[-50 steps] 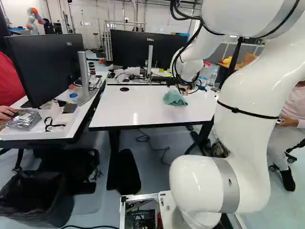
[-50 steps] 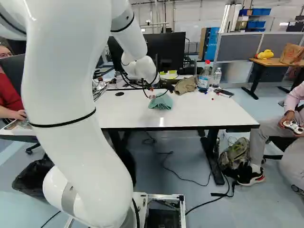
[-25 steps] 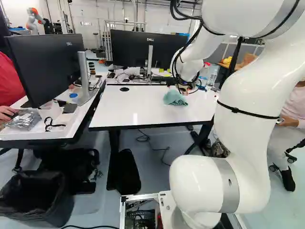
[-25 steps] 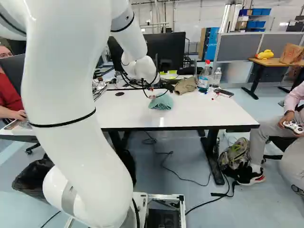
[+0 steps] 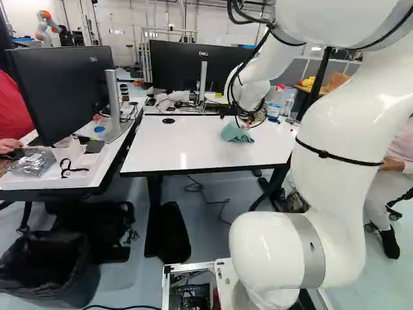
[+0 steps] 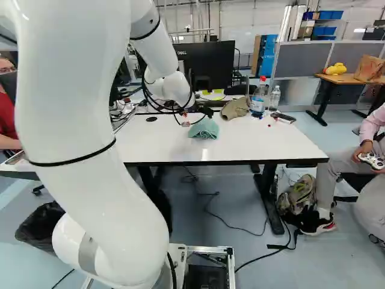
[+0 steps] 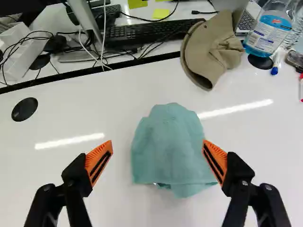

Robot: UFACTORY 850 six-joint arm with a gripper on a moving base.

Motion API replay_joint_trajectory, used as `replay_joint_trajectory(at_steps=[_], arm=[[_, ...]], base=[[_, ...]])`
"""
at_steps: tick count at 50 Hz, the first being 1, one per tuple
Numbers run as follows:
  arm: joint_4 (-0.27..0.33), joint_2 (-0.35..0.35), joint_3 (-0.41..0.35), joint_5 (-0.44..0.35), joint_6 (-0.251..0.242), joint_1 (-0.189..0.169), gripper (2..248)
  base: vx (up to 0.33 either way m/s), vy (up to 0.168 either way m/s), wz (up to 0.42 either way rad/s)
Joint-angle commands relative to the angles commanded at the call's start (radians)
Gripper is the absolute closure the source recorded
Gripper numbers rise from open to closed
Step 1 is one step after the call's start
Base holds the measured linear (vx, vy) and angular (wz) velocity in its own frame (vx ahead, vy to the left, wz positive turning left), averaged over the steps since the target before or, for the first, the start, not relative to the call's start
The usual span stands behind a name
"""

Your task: Clean the table with the green towel

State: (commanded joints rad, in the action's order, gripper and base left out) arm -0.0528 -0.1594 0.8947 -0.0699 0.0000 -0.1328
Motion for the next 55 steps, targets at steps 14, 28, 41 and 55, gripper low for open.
replay_joint_trajectory(at_steps=[14, 28, 41, 55], arm=[[0.000, 0.043, -0.047, 0.000, 0.000, 0.039, 3], [0.000, 0.092, -0.099, 0.000, 0.000, 0.075, 3], [0.000, 0.138, -0.148, 0.000, 0.000, 0.101, 3], [0.000, 0.190, -0.200, 0.000, 0.000, 0.125, 3]], base=[[0.000, 0.000, 0.000], [0.000, 0.000, 0.000], [0.000, 0.000, 0.000], [0.000, 0.000, 0.000]])
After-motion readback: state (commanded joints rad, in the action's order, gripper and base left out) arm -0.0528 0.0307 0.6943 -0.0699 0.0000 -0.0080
